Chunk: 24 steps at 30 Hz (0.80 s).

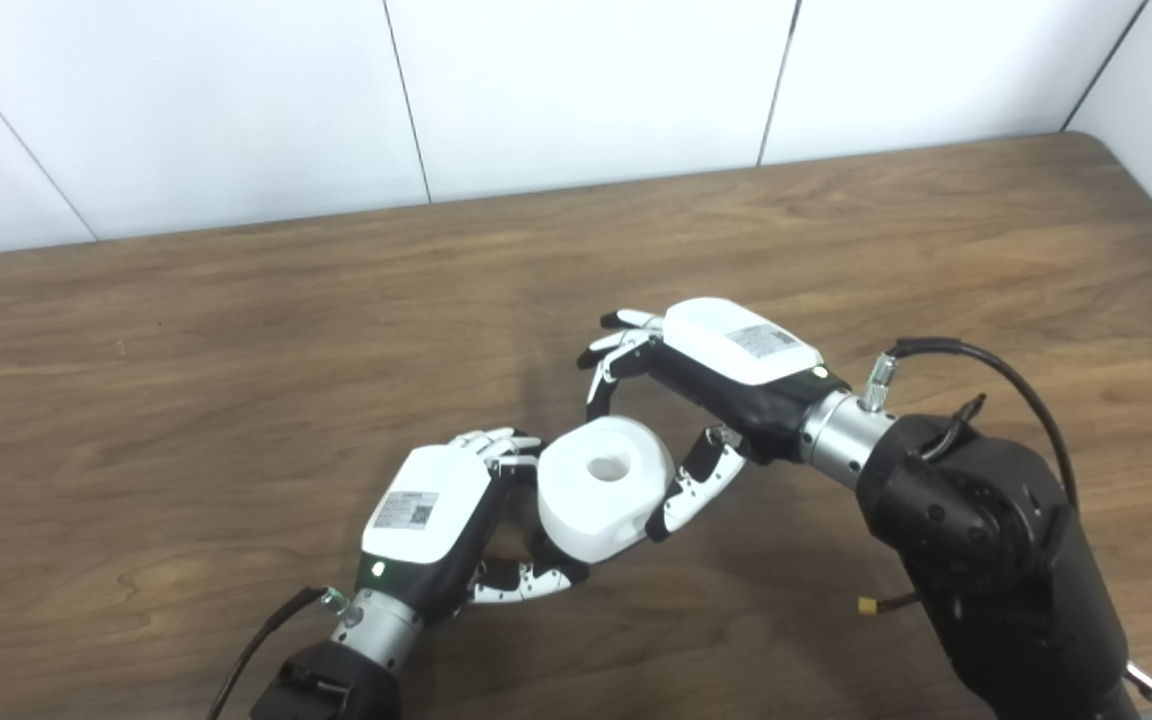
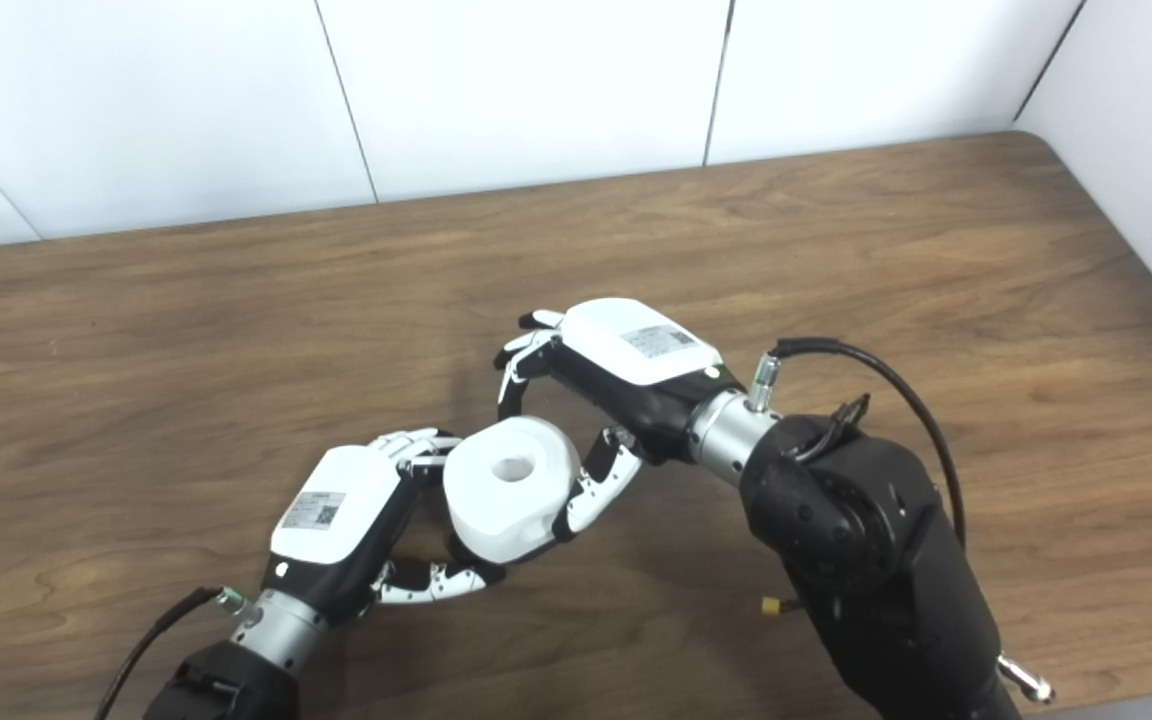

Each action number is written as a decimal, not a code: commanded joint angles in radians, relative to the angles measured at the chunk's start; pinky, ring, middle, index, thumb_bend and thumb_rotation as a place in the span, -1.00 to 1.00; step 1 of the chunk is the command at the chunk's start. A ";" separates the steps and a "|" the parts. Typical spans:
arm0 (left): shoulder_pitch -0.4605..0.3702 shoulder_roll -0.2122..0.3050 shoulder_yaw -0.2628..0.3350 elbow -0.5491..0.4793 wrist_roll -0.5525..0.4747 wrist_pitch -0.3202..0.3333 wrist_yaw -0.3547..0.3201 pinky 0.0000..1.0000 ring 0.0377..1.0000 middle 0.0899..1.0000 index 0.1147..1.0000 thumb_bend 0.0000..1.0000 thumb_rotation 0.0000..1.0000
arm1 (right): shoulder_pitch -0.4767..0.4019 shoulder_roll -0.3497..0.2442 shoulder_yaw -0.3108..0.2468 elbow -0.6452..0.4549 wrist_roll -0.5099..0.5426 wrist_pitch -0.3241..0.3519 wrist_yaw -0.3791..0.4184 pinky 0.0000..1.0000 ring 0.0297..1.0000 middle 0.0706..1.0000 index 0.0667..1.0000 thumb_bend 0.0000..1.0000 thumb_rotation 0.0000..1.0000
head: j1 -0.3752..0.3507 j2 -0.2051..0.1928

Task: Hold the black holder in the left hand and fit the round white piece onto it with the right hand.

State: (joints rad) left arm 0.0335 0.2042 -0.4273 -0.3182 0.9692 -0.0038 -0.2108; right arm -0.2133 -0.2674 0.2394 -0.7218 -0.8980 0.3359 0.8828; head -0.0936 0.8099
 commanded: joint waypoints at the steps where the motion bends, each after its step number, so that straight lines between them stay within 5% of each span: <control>1: 0.000 0.003 -0.007 -0.008 0.008 0.003 -0.022 0.66 0.68 0.54 -0.16 0.04 -0.89 | -0.018 -0.001 -0.007 -0.012 0.004 -0.025 -0.039 0.67 0.90 0.65 -0.11 0.05 -0.72 | -0.001 0.001; 24: -0.005 0.000 -0.008 0.007 0.006 -0.002 -0.014 0.67 0.68 0.54 -0.16 0.04 -0.89 | -0.047 0.016 0.008 -0.035 -0.008 -0.034 -0.036 0.63 0.90 0.65 -0.11 0.04 -0.72 | -0.005 -0.002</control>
State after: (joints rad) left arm 0.0333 0.2031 -0.4275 -0.3177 0.9693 -0.0042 -0.2103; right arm -0.2238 -0.2556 0.2539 -0.7232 -0.9039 0.3191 0.8647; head -0.0966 0.8069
